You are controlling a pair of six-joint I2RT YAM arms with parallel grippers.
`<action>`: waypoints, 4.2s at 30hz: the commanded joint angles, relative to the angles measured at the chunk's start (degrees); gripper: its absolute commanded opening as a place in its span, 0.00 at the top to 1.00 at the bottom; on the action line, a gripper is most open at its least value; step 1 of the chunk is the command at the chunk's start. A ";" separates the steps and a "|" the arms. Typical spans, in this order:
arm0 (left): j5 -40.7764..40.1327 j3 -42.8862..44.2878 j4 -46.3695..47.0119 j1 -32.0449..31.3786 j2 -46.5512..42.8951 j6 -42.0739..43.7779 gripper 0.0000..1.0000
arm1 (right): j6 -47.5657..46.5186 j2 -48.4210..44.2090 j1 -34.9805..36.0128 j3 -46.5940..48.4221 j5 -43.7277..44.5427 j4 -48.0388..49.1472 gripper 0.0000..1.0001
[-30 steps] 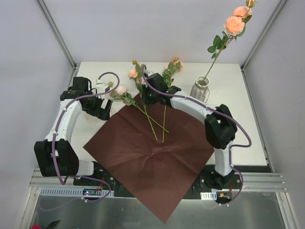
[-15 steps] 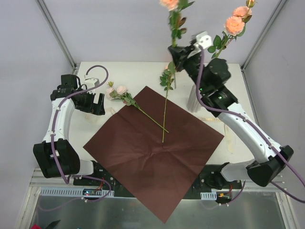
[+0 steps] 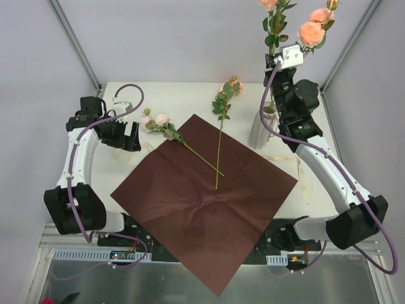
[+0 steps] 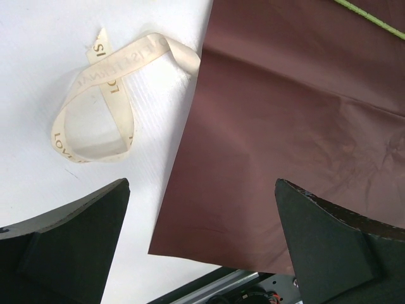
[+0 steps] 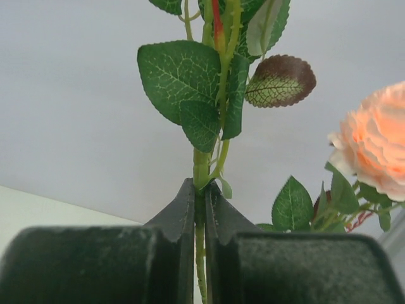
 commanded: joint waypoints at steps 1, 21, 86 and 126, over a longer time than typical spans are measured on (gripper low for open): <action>1.76 3.04 -2.02 0.24 0.69 1.37 0.01 | 1.12 0.14 -2.07 -2.00 1.82 6.85 0.99; 0.80 2.17 -2.46 0.24 0.25 3.04 0.01 | 18.51 -1.50 -4.72 -11.83 6.19 1.85 0.32; -0.69 1.02 -2.46 0.33 0.52 4.44 0.01 | 6.22 64.66 19.63 45.89 -19.55 -62.13 0.65; 13.28 7.18 -6.24 15.36 -5.73 1.45 0.01 | 0.00 5.27 15.60 13.57 -2.59 2.09 0.99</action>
